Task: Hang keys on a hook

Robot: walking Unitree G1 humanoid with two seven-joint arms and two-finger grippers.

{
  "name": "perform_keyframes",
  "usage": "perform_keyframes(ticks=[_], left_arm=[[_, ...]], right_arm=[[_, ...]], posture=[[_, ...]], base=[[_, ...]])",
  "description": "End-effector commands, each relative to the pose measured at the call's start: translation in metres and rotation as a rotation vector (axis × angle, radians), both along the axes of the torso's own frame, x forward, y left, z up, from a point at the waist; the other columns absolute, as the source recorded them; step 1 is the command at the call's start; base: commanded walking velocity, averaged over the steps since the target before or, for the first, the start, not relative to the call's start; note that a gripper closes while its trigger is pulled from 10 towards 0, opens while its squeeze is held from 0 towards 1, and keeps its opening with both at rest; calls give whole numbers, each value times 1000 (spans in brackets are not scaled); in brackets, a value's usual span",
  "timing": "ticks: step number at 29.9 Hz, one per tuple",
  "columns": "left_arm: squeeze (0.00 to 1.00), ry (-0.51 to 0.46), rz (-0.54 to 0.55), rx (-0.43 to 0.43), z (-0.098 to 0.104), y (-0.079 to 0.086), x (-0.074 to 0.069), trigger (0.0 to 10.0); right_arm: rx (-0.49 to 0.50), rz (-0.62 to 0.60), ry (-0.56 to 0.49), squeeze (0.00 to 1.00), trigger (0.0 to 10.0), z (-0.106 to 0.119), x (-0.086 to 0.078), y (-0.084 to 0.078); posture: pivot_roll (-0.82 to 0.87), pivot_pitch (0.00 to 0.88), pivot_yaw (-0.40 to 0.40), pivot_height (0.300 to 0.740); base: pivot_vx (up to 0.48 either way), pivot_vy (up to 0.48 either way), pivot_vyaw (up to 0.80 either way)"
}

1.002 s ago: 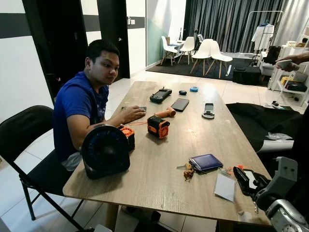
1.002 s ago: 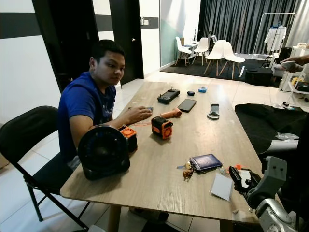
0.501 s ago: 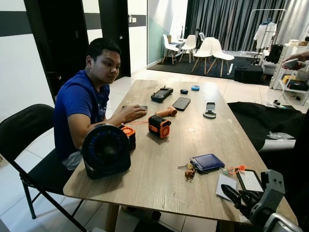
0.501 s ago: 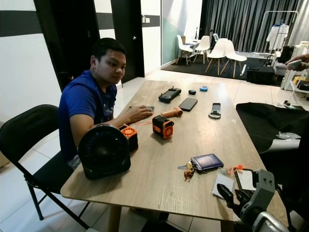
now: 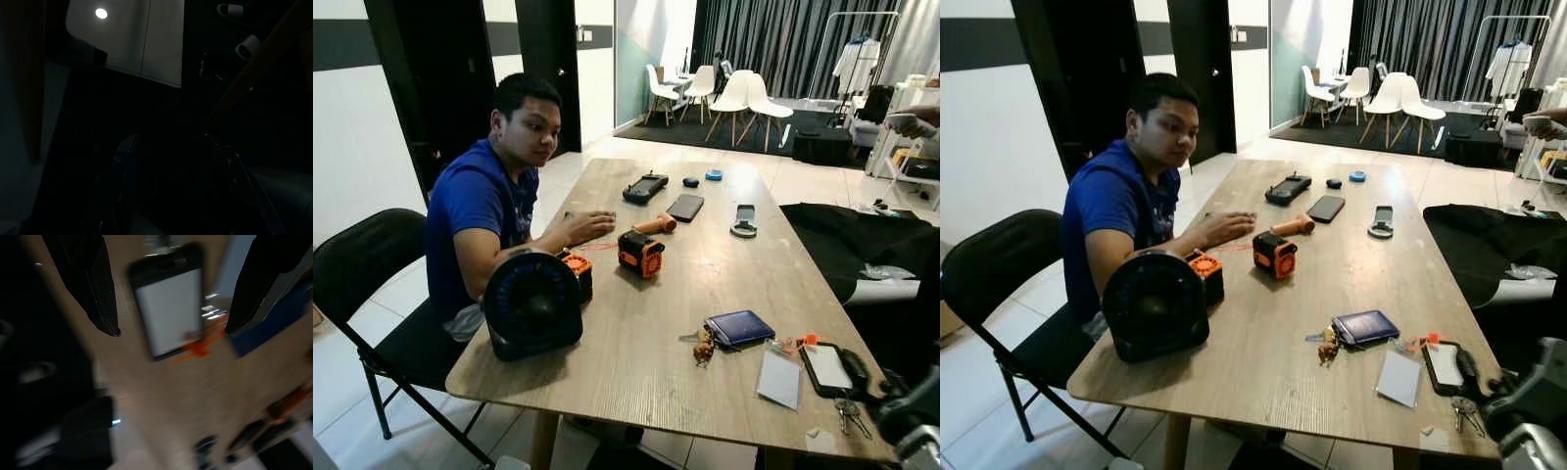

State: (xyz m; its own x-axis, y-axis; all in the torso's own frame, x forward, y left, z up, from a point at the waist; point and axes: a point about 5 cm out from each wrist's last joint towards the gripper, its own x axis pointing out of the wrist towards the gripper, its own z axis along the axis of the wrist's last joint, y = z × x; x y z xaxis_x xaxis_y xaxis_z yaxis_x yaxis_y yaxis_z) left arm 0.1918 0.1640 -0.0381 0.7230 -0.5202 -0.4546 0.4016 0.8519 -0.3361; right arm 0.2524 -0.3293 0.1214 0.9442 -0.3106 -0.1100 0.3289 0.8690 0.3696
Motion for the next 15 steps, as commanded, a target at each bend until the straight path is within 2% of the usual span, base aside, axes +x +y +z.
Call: perform_keyframes(ticks=[1, 4, 7, 15], left_arm=[[0, 5, 3, -19, 0, -3, -1, 10000], [0, 7, 3, -20, 0, -3, -1, 10000], [0, 10, 6, -17, 0, -4, -1, 10000], [0, 11, 19, -10, -1, -3, -2, 10000]], right_arm=[[-16, -18, 54, 0, 10000, -7, -2, -2], [-59, 15, 113, 0, 10000, -12, -3, 1], [-154, 30, 176, 0, 10000, -19, -3, 6], [-141, 19, 180, 0, 10000, -23, -1, 12]], posture=[[37, 51, 23, 740], [34, 52, 21, 740], [34, 53, 19, 740], [35, 56, 16, 740]], base=[[0, 0, 0], [0, 0, 0], [0, 0, 0], [0, 0, 0]])
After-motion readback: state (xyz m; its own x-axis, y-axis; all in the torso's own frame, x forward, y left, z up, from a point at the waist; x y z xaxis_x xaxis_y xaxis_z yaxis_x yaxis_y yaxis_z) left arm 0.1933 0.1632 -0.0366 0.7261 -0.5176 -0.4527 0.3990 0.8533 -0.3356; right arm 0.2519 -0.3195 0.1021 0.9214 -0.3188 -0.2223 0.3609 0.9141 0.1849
